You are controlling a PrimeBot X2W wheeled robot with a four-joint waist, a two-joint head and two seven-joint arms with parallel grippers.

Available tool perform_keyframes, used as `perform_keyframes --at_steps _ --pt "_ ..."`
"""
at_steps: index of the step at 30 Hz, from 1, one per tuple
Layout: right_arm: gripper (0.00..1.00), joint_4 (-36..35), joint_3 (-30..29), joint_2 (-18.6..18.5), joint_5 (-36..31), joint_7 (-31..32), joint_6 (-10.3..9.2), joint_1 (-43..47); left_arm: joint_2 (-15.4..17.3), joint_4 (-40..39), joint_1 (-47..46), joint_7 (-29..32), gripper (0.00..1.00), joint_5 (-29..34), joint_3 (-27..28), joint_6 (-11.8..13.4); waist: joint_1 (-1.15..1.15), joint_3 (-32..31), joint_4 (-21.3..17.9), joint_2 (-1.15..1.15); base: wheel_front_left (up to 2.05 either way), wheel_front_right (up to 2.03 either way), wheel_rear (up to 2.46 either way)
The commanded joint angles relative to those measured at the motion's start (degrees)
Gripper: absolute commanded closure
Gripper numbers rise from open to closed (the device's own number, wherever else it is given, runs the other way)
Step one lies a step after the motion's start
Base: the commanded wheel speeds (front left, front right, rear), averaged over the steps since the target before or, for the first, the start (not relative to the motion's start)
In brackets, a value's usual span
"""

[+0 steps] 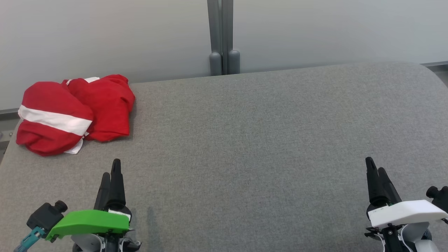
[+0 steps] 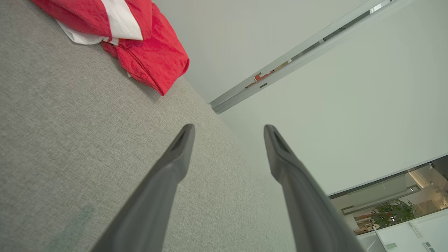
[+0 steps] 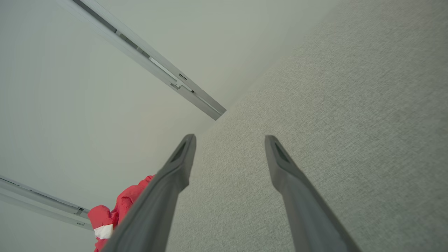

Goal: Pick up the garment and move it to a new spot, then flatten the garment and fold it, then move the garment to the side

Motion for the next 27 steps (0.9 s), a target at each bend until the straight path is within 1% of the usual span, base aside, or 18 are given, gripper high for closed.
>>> perform_keyframes --at_steps 1,5,13,27 --pt "0.0 -1.2 0.0 -0.4 -2.6 -0.7 0.01 0.2 0.4 -1.2 0.0 -0.6 0.0 2.7 -0.4 0.4 0.0 0.0 0.0 0.0 0.0 0.0 0.0" --pt "0.0 -1.6 0.4 -0.4 -6.9 -1.4 0.01 0.4 0.4 -1.4 0.3 -1.4 0.0 7.8 -1.3 0.8 0.0 -0.1 0.1 0.0 0.0 0.0 0.0" --pt "0.0 -1.9 1.7 -0.5 -14.3 -2.9 0.01 1.0 0.5 -1.0 1.1 -2.8 0.0 15.7 -1.8 1.2 0.0 -0.3 0.1 0.0 0.0 0.0 0.0" --pt "0.0 -1.5 2.8 -0.6 -24.0 -5.1 0.01 2.0 0.6 0.3 2.5 -5.0 0.0 24.6 -3.3 1.3 0.0 -0.5 0.2 0.0 0.0 0.0 0.0"
